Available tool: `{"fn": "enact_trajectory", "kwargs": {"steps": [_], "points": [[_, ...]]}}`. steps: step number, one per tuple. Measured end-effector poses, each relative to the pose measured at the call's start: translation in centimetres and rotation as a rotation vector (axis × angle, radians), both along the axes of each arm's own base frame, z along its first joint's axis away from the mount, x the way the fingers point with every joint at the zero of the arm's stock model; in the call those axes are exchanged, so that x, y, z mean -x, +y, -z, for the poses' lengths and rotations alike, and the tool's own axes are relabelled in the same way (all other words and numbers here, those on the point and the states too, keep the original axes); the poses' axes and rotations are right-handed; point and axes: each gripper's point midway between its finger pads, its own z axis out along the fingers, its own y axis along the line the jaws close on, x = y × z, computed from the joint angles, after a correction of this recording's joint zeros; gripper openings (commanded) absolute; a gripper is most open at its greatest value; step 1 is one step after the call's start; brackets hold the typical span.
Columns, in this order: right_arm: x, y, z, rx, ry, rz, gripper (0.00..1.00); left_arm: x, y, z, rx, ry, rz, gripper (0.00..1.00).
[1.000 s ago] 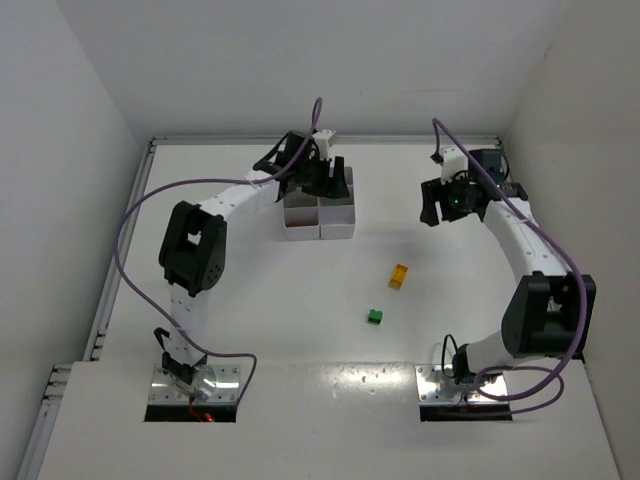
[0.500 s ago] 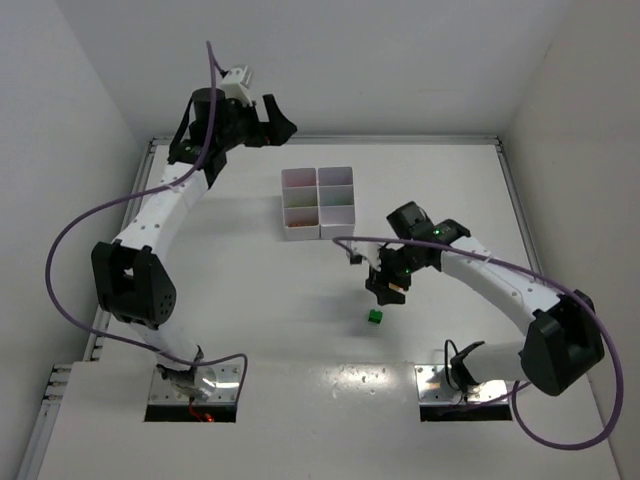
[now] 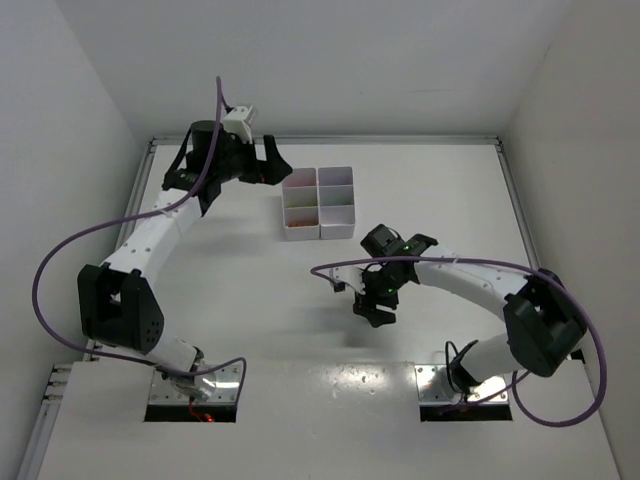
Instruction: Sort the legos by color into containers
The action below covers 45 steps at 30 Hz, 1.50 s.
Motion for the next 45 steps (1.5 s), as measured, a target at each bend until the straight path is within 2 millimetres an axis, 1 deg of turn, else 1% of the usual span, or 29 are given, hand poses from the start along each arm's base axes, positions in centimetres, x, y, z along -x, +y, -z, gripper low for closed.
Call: {"fn": "enact_trajectory", "kwargs": {"steps": [4,7,11,15,17,20,21,24,26,28,30,31,32,34,35,36,37,39,40,42,43,45], "points": [[-0.8,0.3,1.5,0.042,-0.003,0.033,0.65,0.2,0.2,-0.5,-0.002,-0.014,0.003,1.00],[-1.1,0.2,2.6,0.077,0.005,0.054,0.65,0.3,0.7,0.0,-0.019,0.006,-0.020,1.00],[-1.5,0.0,3.4,0.108,-0.003,0.071,0.62,0.3,1.0,0.7,-0.048,0.021,-0.030,1.00],[-1.9,-0.1,4.1,0.129,-0.015,0.084,0.50,0.1,1.3,0.8,-0.067,0.016,-0.033,1.00],[-2.2,-0.1,4.4,0.139,-0.023,0.091,0.46,-0.1,1.3,0.8,-0.076,0.012,-0.036,1.00],[-2.4,-0.3,4.9,0.159,-0.028,0.097,0.33,-0.3,1.4,1.2,-0.083,0.019,-0.035,1.00],[-2.5,-0.4,5.0,0.167,-0.028,0.100,0.27,-0.4,1.4,1.5,-0.086,0.024,-0.036,1.00],[-2.7,-0.5,5.1,0.173,-0.036,0.102,0.16,-0.7,1.3,2.0,-0.093,0.037,-0.034,1.00],[-2.9,-0.3,4.8,0.172,-0.036,0.103,0.16,-0.9,1.3,2.2,-0.096,0.039,-0.032,1.00],[-3.7,0.2,3.9,0.158,-0.043,0.113,0.15,-1.1,1.3,2.3,-0.099,0.038,-0.030,1.00],[-5.6,1.6,1.9,0.111,-0.068,0.147,0.15,-1.2,1.2,2.1,-0.097,0.030,-0.030,1.00],[-7.0,2.6,0.3,0.072,-0.090,0.176,0.15,-1.3,1.2,1.9,-0.094,0.020,-0.030,1.00],[-9.1,4.1,-1.9,0.011,-0.131,0.219,0.15,-1.5,1.1,1.7,-0.091,0.008,-0.031,1.00],[-12.6,6.2,-5.7,-0.084,-0.197,0.289,0.15,-1.7,1.1,1.4,-0.085,-0.005,-0.033,1.00],[-14.8,7.4,-8.0,-0.145,-0.241,0.331,0.15,-1.8,1.1,1.4,-0.084,-0.008,-0.036,1.00],[-16.4,8.3,-9.8,-0.191,-0.274,0.360,0.15,-1.8,1.1,1.4,-0.082,-0.009,-0.037,1.00],[-18.0,9.2,-11.4,-0.234,-0.308,0.383,0.16,-1.8,1.1,1.3,-0.082,-0.012,-0.039,1.00],[-21.0,10.5,-13.8,-0.293,-0.369,0.422,0.16,-1.9,1.2,1.2,-0.081,-0.015,-0.043,1.00],[-22.0,11.0,-14.2,-0.307,-0.388,0.434,0.16,-2.0,1.2,1.2,-0.083,-0.018,-0.044,1.00],[-24.0,11.7,-13.9,-0.307,-0.404,0.449,0.16,-2.0,1.2,1.2,-0.089,-0.024,-0.040,1.00],[-25.0,11.9,-13.5,-0.302,-0.411,0.458,0.16,-2.0,1.2,1.2,-0.092,-0.028,-0.038,1.00],[-26.7,12.5,-11.9,-0.278,-0.410,0.469,0.16,-2.0,1.2,1.2,-0.098,-0.033,-0.035,1.00]]}}
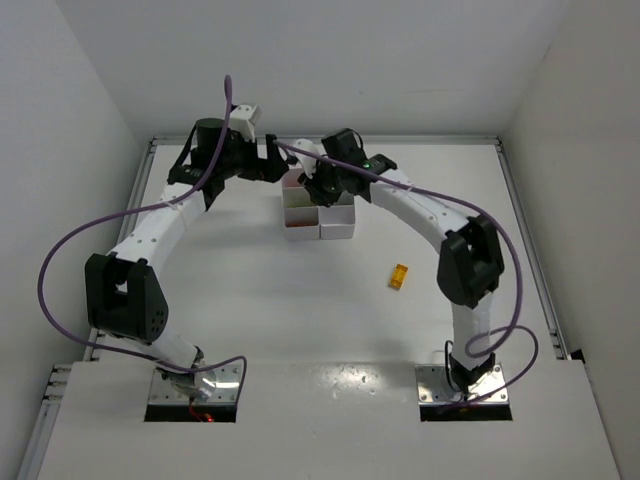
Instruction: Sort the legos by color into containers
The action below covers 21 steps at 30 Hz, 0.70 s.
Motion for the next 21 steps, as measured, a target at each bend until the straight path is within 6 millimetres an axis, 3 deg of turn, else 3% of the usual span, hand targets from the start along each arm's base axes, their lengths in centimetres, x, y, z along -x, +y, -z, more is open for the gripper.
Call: {"fn": "enact_trajectory", "kwargs": {"steps": [4,8,16,21], "points": [[-2.1,-0.5,3.7,0.061,0.030,0.035,0.16,-0.2,0.1,-0.1,-0.003,-0.007,-0.006,1.00],[-3.3,-1.8,5.3,0.106,0.027,0.059,0.16,-0.3,0.3,-0.1,-0.007,-0.010,-0.019,1.00],[-6.6,-3.5,3.0,0.106,-0.064,0.113,0.16,-0.4,0.4,-0.2,-0.010,-0.015,-0.029,1.00],[-7.0,-4.0,2.9,0.116,-0.076,0.115,0.16,-0.4,0.4,-0.2,-0.011,-0.015,-0.029,1.00]]}}
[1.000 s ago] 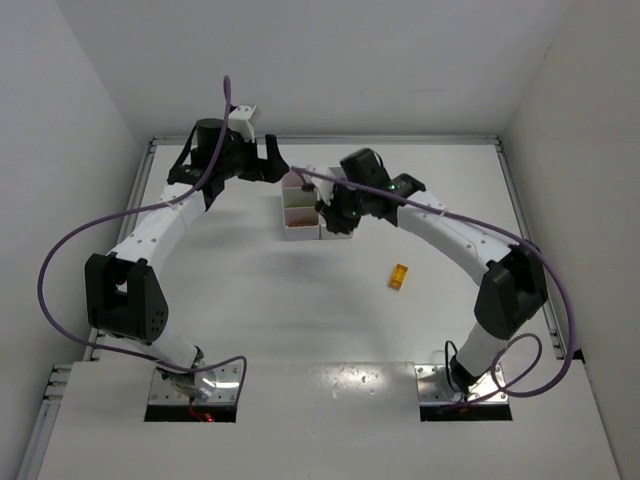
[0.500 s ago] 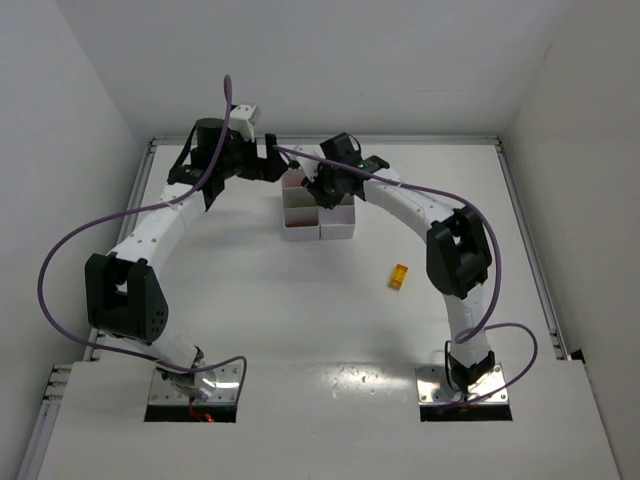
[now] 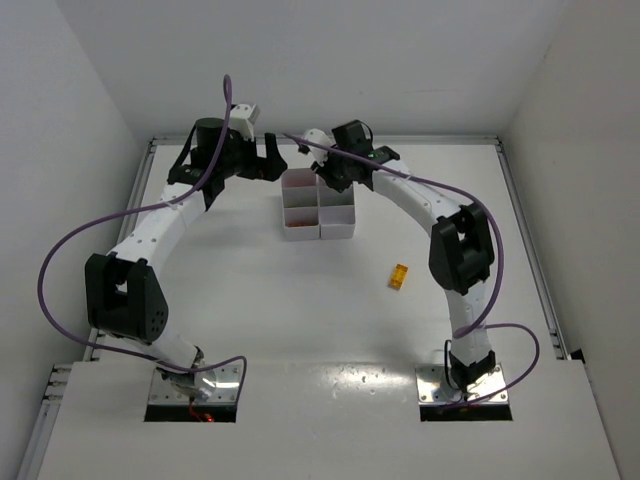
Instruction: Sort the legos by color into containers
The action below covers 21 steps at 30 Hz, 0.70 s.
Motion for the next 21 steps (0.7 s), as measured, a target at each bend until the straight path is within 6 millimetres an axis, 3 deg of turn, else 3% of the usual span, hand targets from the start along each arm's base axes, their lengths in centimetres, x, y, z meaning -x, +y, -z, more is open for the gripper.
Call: {"fn": "enact_trajectory", "kwargs": {"steps": [9,10,11,14,18,21], "points": [[1.2,-0.7,2.5,0.042,0.049,-0.019,0.19,0.0,0.0,0.0,0.003,0.002,-0.001,1.00],[1.4,-0.7,2.9,0.045,0.056,-0.020,0.23,0.0,0.0,0.0,0.003,0.002,-0.001,1.00],[1.6,-0.8,3.2,0.050,0.064,-0.020,0.39,0.0,0.0,0.0,0.004,0.003,-0.001,1.00],[2.1,-1.2,4.4,0.068,0.085,-0.020,0.69,0.0,0.0,0.0,0.005,0.003,-0.002,1.00],[1.7,-1.0,2.8,0.043,0.042,-0.010,0.73,0.0,0.0,0.0,0.007,0.004,-0.002,1.00],[1.7,-0.9,2.7,0.042,0.037,0.000,0.73,0.0,0.0,0.0,0.007,0.004,-0.003,1.00]]}}
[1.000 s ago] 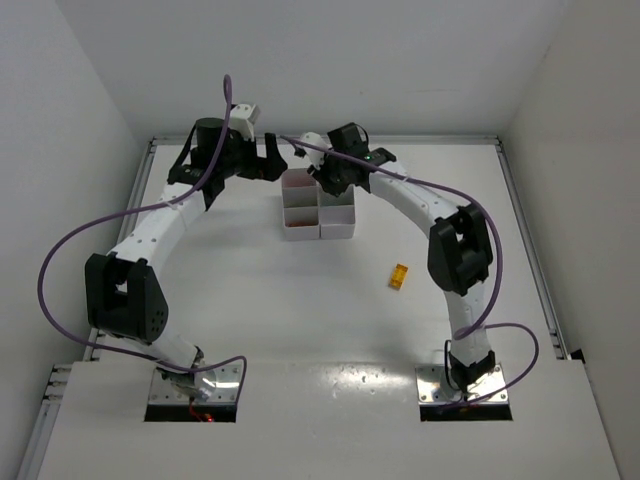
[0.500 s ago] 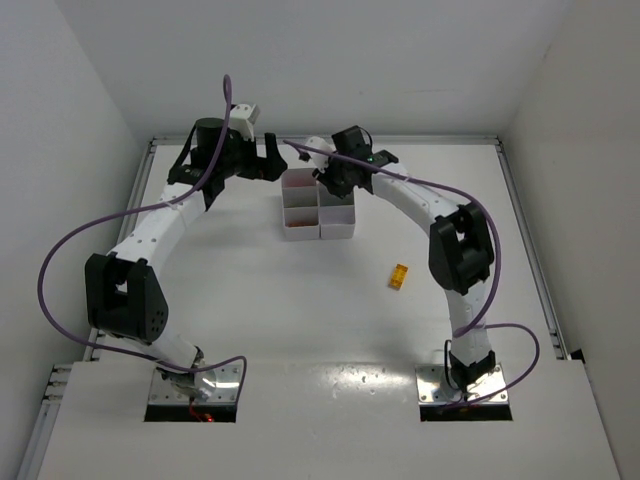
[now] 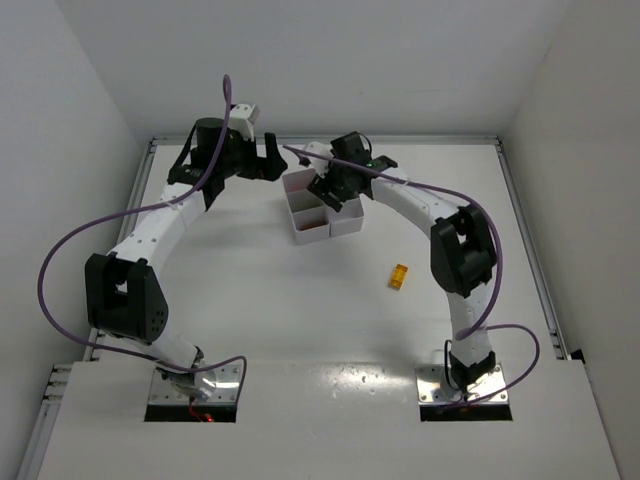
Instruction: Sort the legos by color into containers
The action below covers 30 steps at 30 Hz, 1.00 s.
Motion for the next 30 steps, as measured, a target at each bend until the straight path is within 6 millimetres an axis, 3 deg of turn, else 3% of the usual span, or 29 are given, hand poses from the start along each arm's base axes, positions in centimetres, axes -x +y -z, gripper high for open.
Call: {"fn": "enact_trajectory", "kwargs": {"steps": [4,7,10,12,15,16,18,20,23,30], "points": [[0.3,-0.3,-0.7,-0.031,0.015,0.043,0.73,0.0,0.0,0.0,0.001,0.000,0.001,1.00],[1.6,-1.6,-3.2,-0.078,0.019,0.079,0.69,0.0,0.0,0.0,0.001,-0.001,0.001,1.00],[4.9,-5.5,-6.0,-0.115,0.040,0.142,0.65,0.0,0.0,0.1,0.000,0.001,0.001,1.00],[8.4,-9.2,-6.2,-0.126,0.084,0.214,0.62,0.0,0.0,0.3,-0.002,0.002,-0.002,1.00],[14.5,-13.6,-3.4,-0.122,0.243,0.322,0.58,0.1,0.0,1.0,-0.008,0.014,-0.007,1.00],[16.3,-14.2,-2.1,-0.120,0.308,0.348,0.52,0.2,0.0,1.2,-0.012,0.018,-0.010,1.00],[20.8,-14.6,1.3,-0.124,0.490,0.425,0.56,0.3,-0.1,1.6,-0.019,0.026,-0.015,1.00],[22.9,-14.4,2.8,-0.140,0.587,0.480,0.58,0.4,-0.4,1.7,-0.021,0.026,-0.014,1.00],[24.1,-13.8,3.8,-0.192,0.682,0.582,0.69,0.6,-1.1,1.6,-0.014,0.024,-0.005,1.00],[23.7,-13.4,6.4,-0.269,0.792,0.796,0.68,0.6,-1.5,1.4,-0.007,0.023,-0.015,1.00]]}}
